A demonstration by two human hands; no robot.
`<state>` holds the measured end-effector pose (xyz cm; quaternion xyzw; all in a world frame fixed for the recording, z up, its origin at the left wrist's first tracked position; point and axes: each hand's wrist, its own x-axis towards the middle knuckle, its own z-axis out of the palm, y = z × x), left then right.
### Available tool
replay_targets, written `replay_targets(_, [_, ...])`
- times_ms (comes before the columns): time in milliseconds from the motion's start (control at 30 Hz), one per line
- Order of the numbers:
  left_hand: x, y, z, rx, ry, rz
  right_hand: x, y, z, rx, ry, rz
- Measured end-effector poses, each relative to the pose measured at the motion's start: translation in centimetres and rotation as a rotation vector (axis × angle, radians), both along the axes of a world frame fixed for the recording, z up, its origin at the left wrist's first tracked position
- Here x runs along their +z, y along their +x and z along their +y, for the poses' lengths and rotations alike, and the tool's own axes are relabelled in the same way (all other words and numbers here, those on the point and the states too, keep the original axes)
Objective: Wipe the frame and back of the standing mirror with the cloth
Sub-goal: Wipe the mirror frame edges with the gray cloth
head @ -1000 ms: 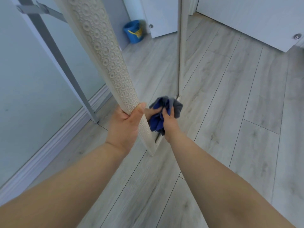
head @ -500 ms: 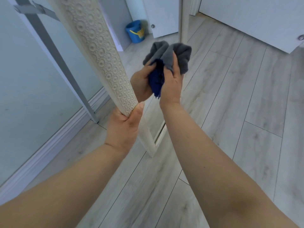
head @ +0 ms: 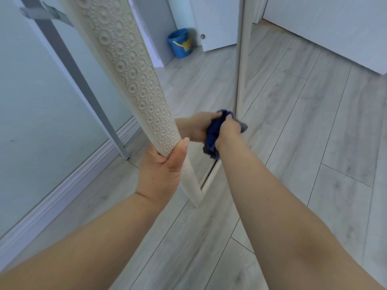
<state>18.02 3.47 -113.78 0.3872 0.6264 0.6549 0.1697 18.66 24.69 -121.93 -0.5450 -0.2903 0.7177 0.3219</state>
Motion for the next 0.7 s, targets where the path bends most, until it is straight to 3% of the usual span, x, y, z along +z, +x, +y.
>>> replay_targets(67, [-0.5, -0.5, 1.4, 0.047, -0.014, -0.018, 1.9, -0.6, 1.2, -0.055, 0.234, 0.11])
replay_targets(167, [-0.9, -3.4, 9.4, -0.234, -0.041, -0.155, 2.9, -0.4, 1.9, -0.084, 0.58, 0.27])
replay_targets(200, [-1.5, -4.7, 11.8, -0.189, -0.129, -0.231, 2.8, -0.1, 1.9, -0.049, 0.671, 0.249])
replay_targets(267, [-4.4, -6.3, 16.9, -0.322, -0.146, -0.431, 1.5, 0.6, 2.0, 0.018, 0.757, 0.151])
replay_targets(367, [-8.7, -5.5, 19.6, -0.438, -0.277, -0.583, -2.0, 1.0, 2.8, 0.034, 0.617, 0.002])
replay_targets(567, [-12.3, -5.2, 20.9, -0.516, -0.609, -0.765, -7.0, 2.3, 3.8, 0.089, 0.09, -0.203])
replay_targets(633, [-11.7, -5.5, 21.8, -0.441, -0.587, -0.813, -5.6, 1.8, 4.9, -0.006, -0.063, -0.141])
replay_targets(700, [-9.9, -6.0, 23.0, -0.33, -0.416, -0.855, -3.7, 1.2, 5.8, -0.084, 0.103, -0.034])
